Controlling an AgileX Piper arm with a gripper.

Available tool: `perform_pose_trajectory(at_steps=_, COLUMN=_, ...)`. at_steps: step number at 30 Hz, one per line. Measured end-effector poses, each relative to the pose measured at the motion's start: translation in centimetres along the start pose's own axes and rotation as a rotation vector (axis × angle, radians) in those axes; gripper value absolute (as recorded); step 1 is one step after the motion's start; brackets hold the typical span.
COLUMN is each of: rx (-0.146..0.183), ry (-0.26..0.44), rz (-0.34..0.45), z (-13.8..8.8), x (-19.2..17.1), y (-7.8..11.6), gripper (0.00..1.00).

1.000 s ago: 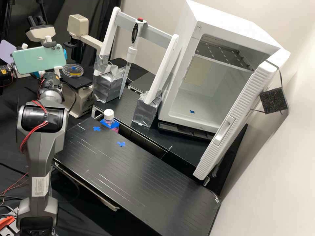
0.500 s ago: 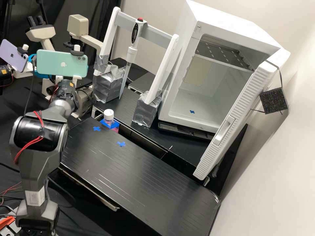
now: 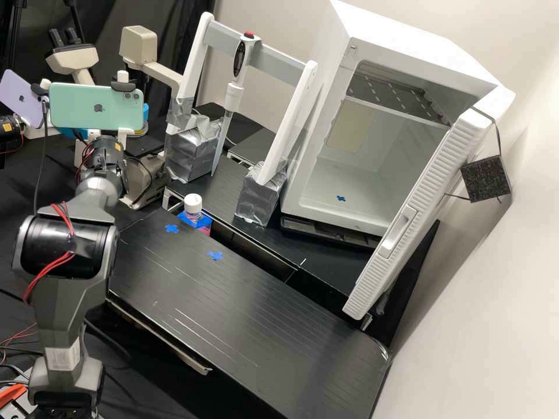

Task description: Move the petri dish to the bench

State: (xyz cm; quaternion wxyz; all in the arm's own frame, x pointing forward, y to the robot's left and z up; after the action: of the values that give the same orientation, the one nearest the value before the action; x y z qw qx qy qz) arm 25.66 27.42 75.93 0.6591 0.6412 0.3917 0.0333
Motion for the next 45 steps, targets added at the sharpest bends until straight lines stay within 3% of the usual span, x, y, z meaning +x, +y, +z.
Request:
perform_pose_trajectory(at_steps=10, rx=-0.028, ry=-0.132, rz=-0.025, z=1.8, x=4.2, y=0.1, gripper=1.0)
perform_pose_trajectory(at_steps=22, rx=-0.061, ry=-0.157, rz=-0.033, z=1.8, x=5.7, y=0.3, gripper=1.0)
perform_pose_trajectory(at_steps=30, rx=-0.096, ry=-0.169, rz=-0.082, z=0.8, x=8.1, y=-1.2, gripper=1.0)
perform_pose_trajectory(at_steps=35, rx=-0.094, ry=-0.205, rz=-0.125, z=1.4, x=10.5, y=-1.9, gripper=1.0)
perform_pose_trajectory(at_steps=42, rx=-0.023, ry=-0.262, rz=-0.165, z=2.4, x=12.8, y=-1.8, gripper=1.0)
perform_pose_trajectory(at_steps=43, rx=0.015, ry=-0.265, rz=-0.159, z=2.6, x=13.2, y=-1.6, gripper=1.0)
perform_pose_trajectory(at_steps=45, rx=0.048, ry=-0.264, rz=-0.157, z=2.9, x=13.8, y=-1.4, gripper=1.0)
